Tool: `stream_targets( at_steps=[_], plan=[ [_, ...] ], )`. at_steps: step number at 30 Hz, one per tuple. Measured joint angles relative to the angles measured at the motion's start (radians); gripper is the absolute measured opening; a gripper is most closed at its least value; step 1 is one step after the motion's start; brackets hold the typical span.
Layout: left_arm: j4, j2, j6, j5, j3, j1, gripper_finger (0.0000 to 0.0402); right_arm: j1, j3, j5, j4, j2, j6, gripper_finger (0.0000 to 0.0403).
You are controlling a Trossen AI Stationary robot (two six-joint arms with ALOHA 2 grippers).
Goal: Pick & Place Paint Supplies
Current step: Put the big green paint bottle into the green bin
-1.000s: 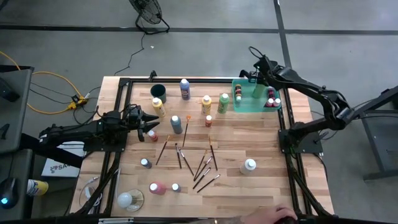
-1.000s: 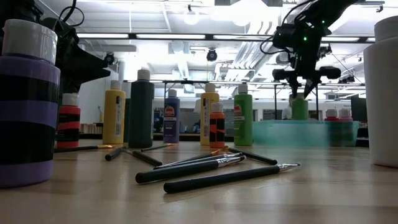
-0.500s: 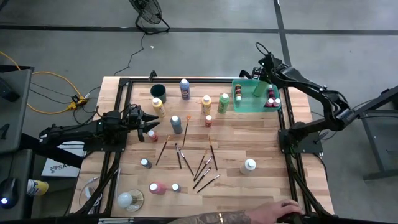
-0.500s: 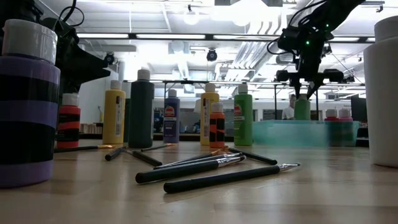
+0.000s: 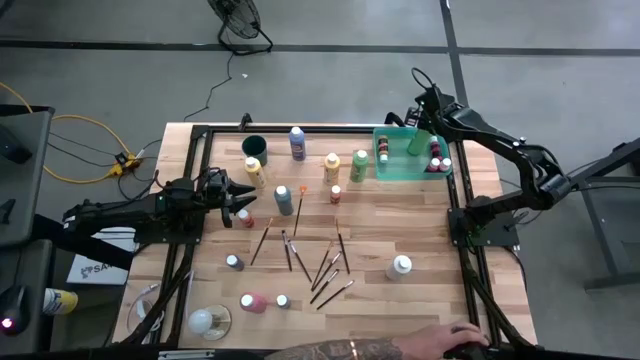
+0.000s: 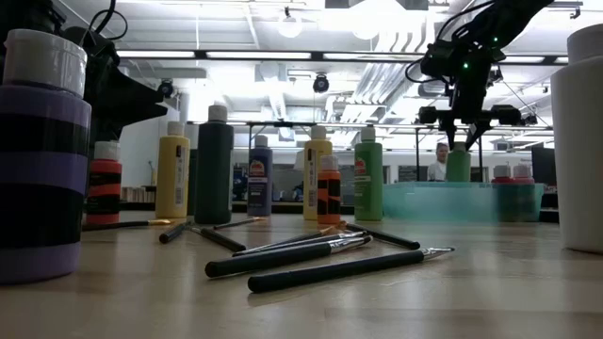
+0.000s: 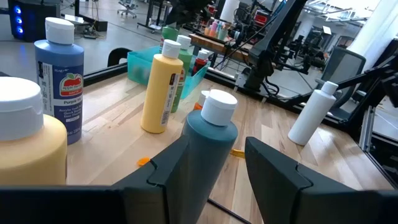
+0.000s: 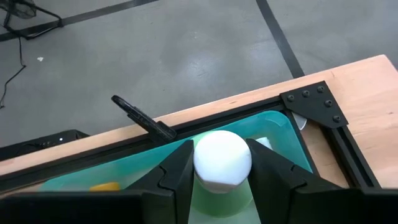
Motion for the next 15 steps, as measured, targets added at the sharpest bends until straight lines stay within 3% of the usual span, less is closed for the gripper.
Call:
stream_targets(
  at_steps=[15],
  plan=[
    [0.000,0.000,0.000,0.000,0.000,0.000,0.0152,0.072,-0.006,0.123,-0.075,-0.026,0.068,0.0118]
  ],
)
